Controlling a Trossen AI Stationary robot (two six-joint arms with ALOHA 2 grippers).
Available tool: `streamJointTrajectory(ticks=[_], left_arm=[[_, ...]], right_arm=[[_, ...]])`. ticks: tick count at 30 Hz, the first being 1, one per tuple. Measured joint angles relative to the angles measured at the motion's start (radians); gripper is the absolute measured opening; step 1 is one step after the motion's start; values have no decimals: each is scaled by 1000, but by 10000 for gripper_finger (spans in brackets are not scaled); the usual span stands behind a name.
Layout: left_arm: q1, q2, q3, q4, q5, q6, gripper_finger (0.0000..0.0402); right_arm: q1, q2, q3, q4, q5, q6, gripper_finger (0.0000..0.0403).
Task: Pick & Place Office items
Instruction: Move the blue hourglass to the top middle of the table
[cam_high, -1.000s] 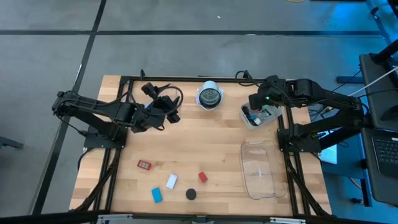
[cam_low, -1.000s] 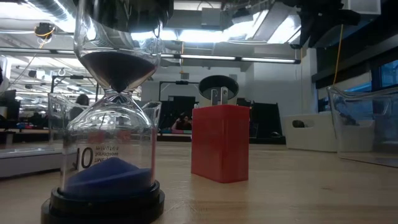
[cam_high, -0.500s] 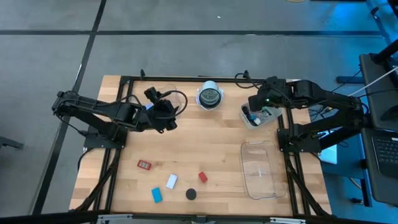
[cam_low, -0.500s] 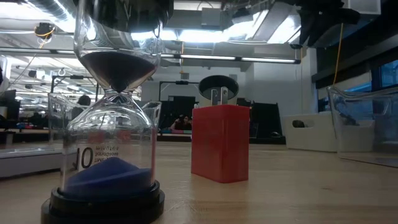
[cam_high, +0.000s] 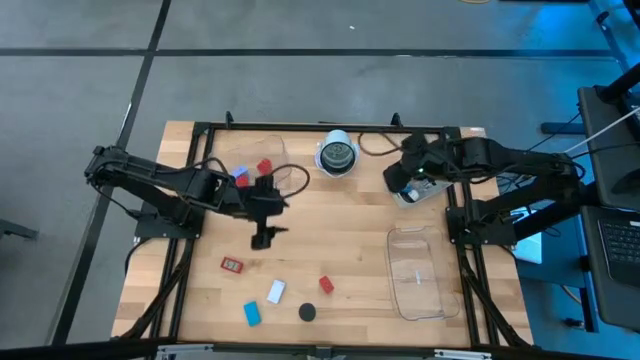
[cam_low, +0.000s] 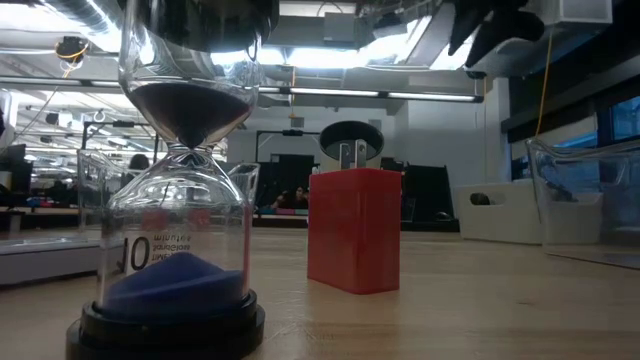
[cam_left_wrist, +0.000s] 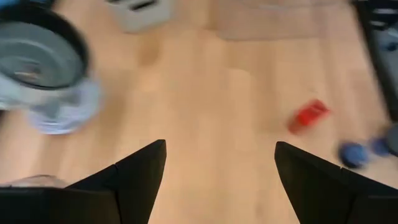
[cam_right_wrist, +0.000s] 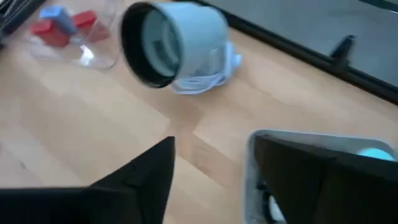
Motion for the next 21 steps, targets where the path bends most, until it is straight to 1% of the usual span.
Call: streamJointTrajectory(ticks=[2, 5, 9, 14, 17, 21], left_arm=[[-21, 0, 0, -9, 19, -19, 298], [-51, 0, 0, -44, 18, -44, 298], [-97, 2, 0, -76, 26, -61, 298], [-176, 38, 0, -57, 51, -15, 298], [-239, 84, 0, -44, 48, 46, 298], [-317, 156, 0, 19, 48, 90, 299]], right_arm=[[21, 26, 0, 16, 0, -3, 247], [52, 75, 0, 29, -1, -10, 272], [90, 141, 0, 42, -32, -11, 295], [141, 218, 0, 91, -45, -22, 303], [164, 253, 0, 125, -46, -29, 304], [191, 278, 0, 154, -62, -18, 304]])
